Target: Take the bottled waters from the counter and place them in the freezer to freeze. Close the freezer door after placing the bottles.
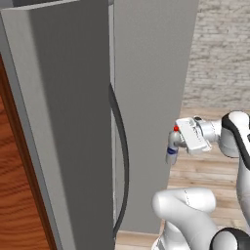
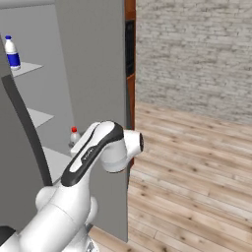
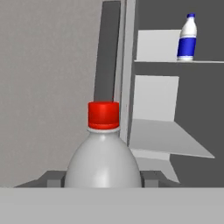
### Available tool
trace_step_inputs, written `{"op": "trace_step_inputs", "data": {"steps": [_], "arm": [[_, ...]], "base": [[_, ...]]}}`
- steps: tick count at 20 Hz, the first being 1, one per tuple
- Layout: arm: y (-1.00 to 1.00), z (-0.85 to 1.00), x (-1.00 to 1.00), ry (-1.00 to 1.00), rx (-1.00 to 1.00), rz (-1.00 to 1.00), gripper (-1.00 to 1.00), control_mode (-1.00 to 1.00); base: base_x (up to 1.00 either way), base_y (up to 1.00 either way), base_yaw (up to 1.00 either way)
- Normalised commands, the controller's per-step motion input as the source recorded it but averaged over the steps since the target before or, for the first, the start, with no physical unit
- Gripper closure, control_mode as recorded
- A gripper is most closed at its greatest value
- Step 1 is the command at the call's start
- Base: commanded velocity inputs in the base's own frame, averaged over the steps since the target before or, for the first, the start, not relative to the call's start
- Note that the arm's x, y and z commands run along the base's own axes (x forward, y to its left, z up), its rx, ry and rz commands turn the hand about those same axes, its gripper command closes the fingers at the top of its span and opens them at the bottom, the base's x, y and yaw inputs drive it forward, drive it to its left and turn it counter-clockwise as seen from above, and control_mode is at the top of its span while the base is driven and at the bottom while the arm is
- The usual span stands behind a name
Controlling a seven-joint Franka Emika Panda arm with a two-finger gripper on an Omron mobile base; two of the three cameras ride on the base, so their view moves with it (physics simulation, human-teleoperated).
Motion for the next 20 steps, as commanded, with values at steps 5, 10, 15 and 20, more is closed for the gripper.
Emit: {"op": "trace_step_inputs", "data": {"steps": [5, 10, 15, 20], "arm": [[0.85, 0.00, 0.10, 0.04, 0.02, -0.23, 1.00, -1.00], [0.35, 0.00, 0.42, 0.08, 0.01, -0.15, 1.00, -1.00], [0.14, 0.05, 0.25, 0.04, 0.01, -0.01, 1.00, -1.00], [0.02, 0.23, 0.31, 0.01, 0.00, 0.00, 1.00, -1.00]], "base": [[0.00, 0.00, 0.00], [0.00, 0.00, 0.00], [0.00, 0.00, 0.00], [0.00, 0.00, 0.00]]}}
